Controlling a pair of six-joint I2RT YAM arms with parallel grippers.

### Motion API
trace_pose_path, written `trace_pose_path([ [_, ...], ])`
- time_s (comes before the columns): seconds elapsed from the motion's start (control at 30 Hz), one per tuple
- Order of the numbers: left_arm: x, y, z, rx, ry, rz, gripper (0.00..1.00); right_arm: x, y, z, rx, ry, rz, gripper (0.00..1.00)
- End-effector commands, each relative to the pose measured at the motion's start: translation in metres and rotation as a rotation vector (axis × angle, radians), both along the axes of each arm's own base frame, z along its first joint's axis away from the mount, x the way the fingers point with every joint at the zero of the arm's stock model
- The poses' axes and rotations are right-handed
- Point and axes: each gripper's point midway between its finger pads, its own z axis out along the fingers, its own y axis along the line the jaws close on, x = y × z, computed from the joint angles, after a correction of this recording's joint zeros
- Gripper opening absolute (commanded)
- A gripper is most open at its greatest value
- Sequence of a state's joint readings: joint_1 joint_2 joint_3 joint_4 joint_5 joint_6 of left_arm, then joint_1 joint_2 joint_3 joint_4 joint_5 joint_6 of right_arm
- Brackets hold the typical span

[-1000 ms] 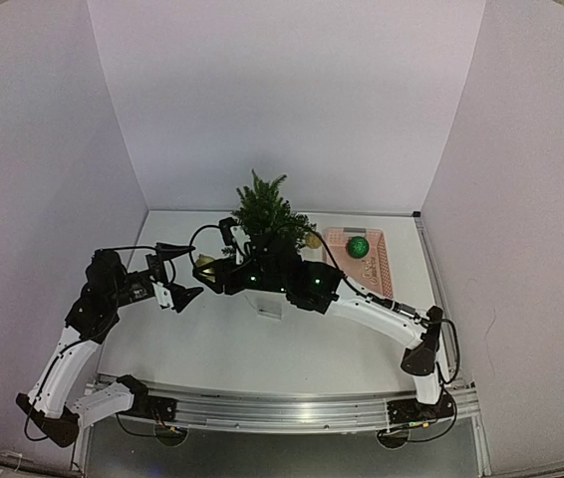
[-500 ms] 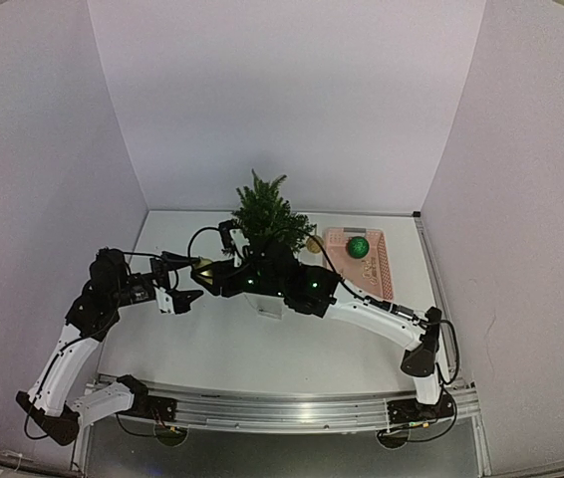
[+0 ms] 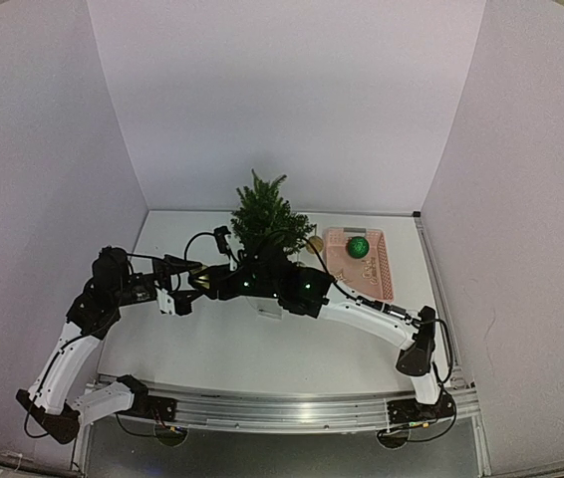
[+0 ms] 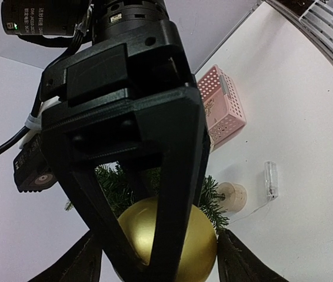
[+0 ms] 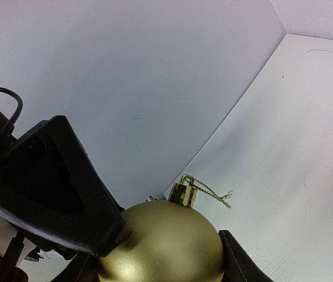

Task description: Decorate the small christmas tree

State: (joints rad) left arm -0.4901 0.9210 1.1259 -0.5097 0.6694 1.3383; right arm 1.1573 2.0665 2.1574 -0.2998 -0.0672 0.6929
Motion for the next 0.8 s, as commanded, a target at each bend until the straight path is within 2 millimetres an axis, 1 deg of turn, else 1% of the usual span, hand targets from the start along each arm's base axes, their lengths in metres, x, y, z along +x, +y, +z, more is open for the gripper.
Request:
trace_pose_path([
  [0.0, -0.007, -0.003, 0.018, -0.024, -0.040, -0.039, 0.63, -0.005, 0.005, 0.013, 0.044, -0.010, 0.021, 0.29],
  [0.07, -0.006, -0.003, 0.014, -0.015, -0.036, -0.037, 0.62, -0.006, 0.006, 0.015, 0.047, -0.016, 0.029, 0.29],
  [0.17, -0.005, -0.003, 0.011, -0.006, -0.034, -0.033, 0.57, -0.007, 0.006, 0.017, 0.048, -0.023, 0.037, 0.30],
  [0.33, -0.006, -0.002, 0.011, 0.001, -0.029, -0.036, 0.43, -0.008, 0.005, 0.017, 0.044, -0.032, 0.045, 0.32],
  [0.47, -0.006, -0.001, 0.010, 0.004, -0.026, -0.031, 0.36, -0.009, 0.004, 0.018, 0.043, -0.043, 0.052, 0.37],
  [0.53, -0.006, -0.001, 0.010, 0.003, -0.021, -0.028, 0.33, -0.010, 0.003, 0.019, 0.043, -0.050, 0.054, 0.42],
  [0.63, -0.005, -0.001, 0.013, -0.010, -0.010, -0.020, 0.25, -0.010, 0.000, 0.023, 0.044, -0.064, 0.051, 0.54],
  [0.7, -0.002, -0.001, 0.016, -0.024, 0.006, -0.003, 0.17, -0.009, -0.004, 0.026, 0.044, -0.075, 0.045, 0.63],
  [0.77, 0.001, -0.001, 0.017, -0.031, 0.025, 0.012, 0.06, -0.008, -0.008, 0.028, 0.042, -0.083, 0.036, 0.68],
])
